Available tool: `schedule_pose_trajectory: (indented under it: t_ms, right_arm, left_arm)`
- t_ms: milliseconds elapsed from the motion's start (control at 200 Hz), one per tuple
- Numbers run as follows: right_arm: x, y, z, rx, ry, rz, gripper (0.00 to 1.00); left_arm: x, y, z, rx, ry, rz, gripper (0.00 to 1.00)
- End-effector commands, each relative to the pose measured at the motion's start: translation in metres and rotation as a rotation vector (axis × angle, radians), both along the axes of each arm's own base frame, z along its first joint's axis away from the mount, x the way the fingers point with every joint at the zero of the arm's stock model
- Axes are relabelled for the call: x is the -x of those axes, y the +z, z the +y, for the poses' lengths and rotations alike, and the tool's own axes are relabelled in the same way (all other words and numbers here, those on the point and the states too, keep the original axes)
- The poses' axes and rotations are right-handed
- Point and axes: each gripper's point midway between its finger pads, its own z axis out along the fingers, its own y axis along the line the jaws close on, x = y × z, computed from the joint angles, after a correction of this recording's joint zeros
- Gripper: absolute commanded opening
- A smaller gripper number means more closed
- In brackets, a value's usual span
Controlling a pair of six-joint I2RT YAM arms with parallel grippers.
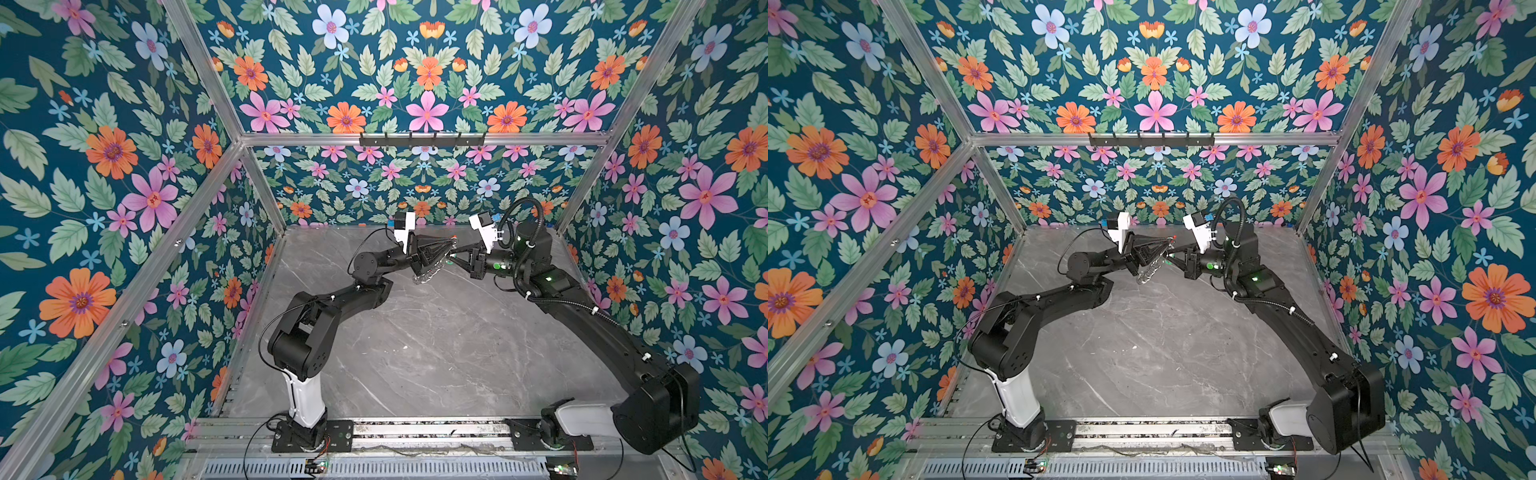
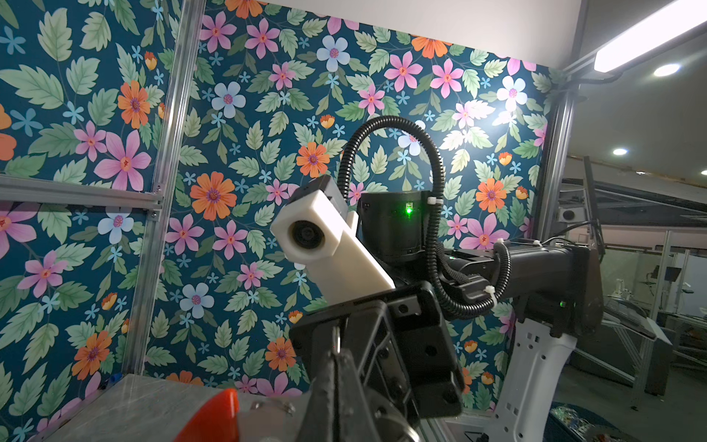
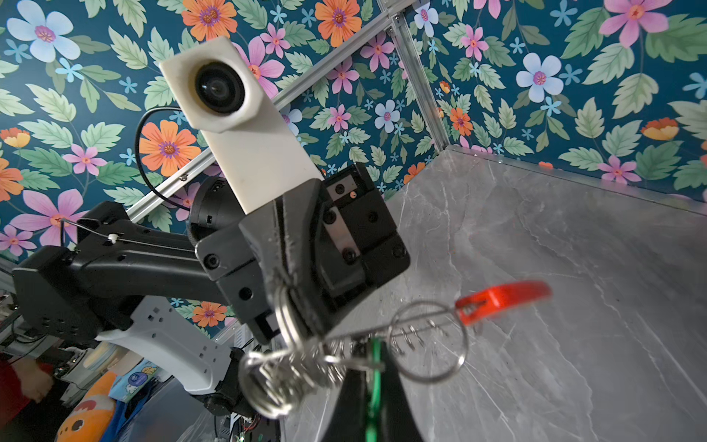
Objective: Attach keys to a key ring
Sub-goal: Insert the key into the keyring.
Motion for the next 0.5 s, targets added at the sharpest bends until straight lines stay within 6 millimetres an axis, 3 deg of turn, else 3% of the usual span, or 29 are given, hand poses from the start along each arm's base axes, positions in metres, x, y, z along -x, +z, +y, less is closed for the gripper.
schedule_pose_trajectory:
  t_ms: [0, 496]
  right_arm:
    - [-0.003, -0.002, -0.009, 0.016, -0.045, -0.009, 0.00]
    - [-0.002, -0.006, 0.001, -0.015, 0.008, 0.032, 0.00]
  left_arm:
    - [0.014, 0.014, 0.007, 0.036, -0.013, -0.078, 0.00]
    - [0.016, 0.015, 0.008, 0.038, -0.019, -0.077, 0.00]
